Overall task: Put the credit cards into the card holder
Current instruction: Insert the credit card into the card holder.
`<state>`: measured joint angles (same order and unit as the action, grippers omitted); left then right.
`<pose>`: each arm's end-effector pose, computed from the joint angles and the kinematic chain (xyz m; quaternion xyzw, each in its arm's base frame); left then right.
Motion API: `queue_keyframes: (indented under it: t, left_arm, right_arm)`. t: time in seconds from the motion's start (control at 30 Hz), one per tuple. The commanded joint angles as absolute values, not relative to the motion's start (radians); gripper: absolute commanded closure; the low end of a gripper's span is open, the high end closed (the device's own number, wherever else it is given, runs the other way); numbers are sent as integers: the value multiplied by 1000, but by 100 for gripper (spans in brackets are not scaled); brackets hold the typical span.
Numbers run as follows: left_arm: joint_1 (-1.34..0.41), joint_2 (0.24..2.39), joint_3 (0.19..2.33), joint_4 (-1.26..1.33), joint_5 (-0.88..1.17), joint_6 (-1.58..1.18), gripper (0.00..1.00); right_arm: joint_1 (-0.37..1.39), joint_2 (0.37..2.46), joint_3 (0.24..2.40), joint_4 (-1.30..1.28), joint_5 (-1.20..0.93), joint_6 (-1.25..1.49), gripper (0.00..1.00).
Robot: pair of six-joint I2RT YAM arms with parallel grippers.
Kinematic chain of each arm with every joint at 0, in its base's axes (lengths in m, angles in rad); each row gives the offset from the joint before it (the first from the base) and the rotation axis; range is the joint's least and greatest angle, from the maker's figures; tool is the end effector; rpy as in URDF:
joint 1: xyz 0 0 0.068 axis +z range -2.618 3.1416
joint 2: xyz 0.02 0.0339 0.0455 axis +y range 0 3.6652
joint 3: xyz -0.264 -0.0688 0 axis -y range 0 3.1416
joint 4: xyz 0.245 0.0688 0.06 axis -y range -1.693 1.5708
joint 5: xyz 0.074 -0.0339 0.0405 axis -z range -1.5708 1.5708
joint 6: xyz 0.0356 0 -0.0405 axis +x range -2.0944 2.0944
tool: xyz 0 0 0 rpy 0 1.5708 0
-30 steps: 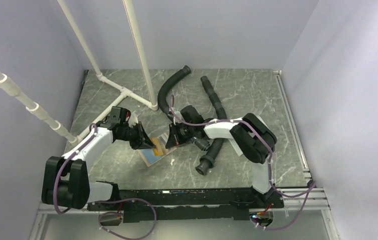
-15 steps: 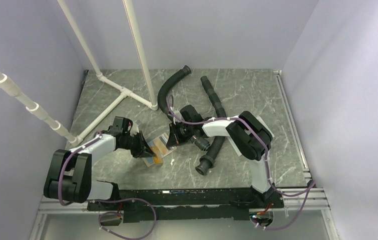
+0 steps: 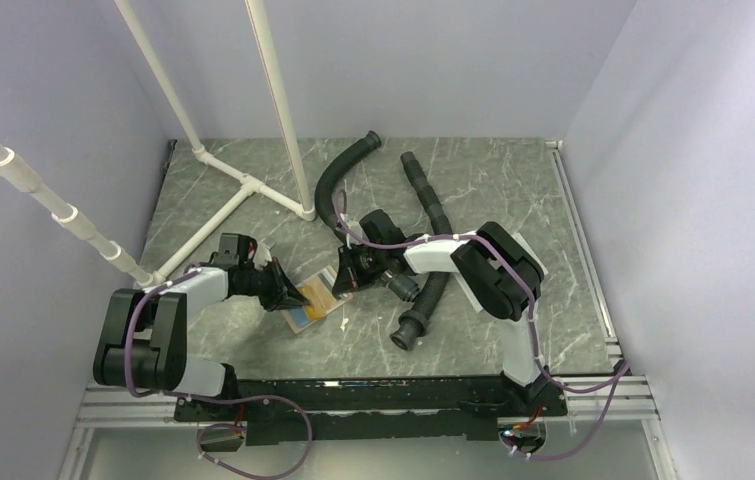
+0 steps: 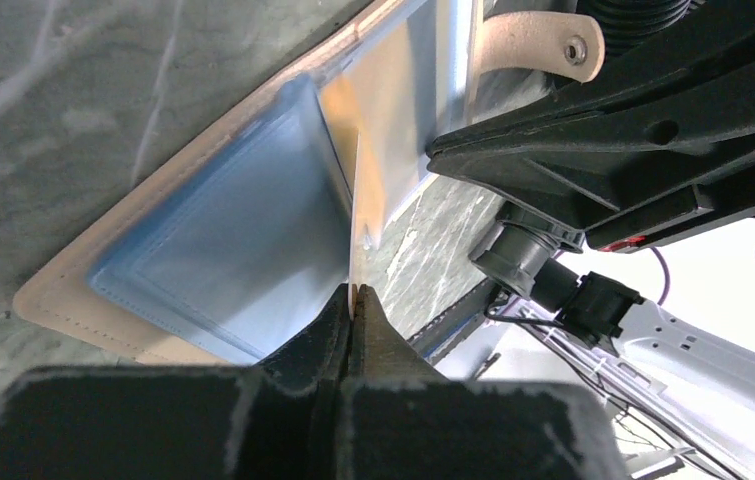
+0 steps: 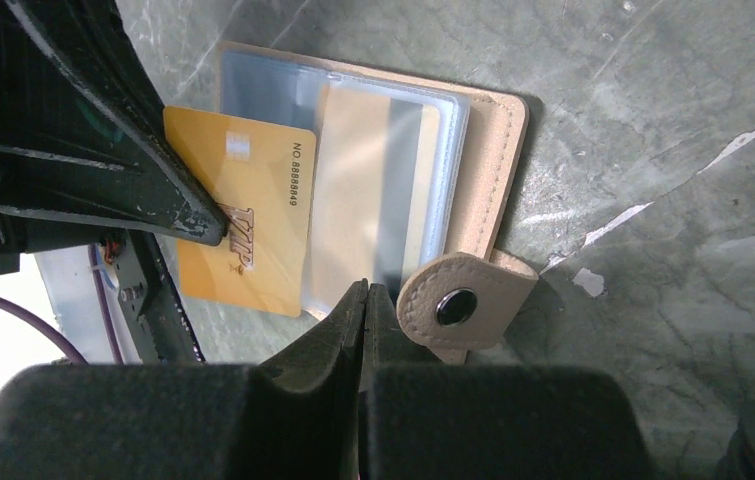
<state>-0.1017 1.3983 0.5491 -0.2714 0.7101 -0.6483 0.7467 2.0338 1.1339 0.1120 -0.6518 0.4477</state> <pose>0.2220 -0.0460 0.1384 -0.1720 0.9010 -0.3920 0.0706 0.2858 0.2939 0.1226 -0.2512 0.8477 0.4480 0.1325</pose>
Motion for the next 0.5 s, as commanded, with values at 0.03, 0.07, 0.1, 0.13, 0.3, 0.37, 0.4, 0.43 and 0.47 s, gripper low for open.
queue_keyframes:
  t: [0.03,0.07,0.1,0.13,0.3,0.37,0.4,0.43,0.47]
  left_arm:
    - [-73,1433,526,-201,794,-672,100]
    - [-71,1441,522,-184,808,-679,100]
    - [-68,1450,518,-170,819,-685,100]
    - [-64,1459,517,-164,825,-686,100]
    - [-47,1504,529,-160,844,-677,100]
    - [-40,1516,529,-151,856,-682,100]
    - [-36,1519,530,-149,860,-680,100]
    - [-34,1523,534,-153,859,-676,100]
    - [-32,1525,539,-155,860,-674,100]
  right_arm:
    - [742,2051,1150,121,-620,412,100]
    - [742,2052,1152,121,-620,412,100]
    - [742,2052,1152,121,-622,413,100]
    - [742,2050,1152,122,-620,411,100]
    - [742,2053,1150,118,-620,409,100]
    - [742,2055,1150,121,-622,410,100]
    - [742,2057,1151,121,-624,411,100]
    - [742,2059,1152,120,-627,411,100]
    - [742,2060,1154,120,-627,410,100]
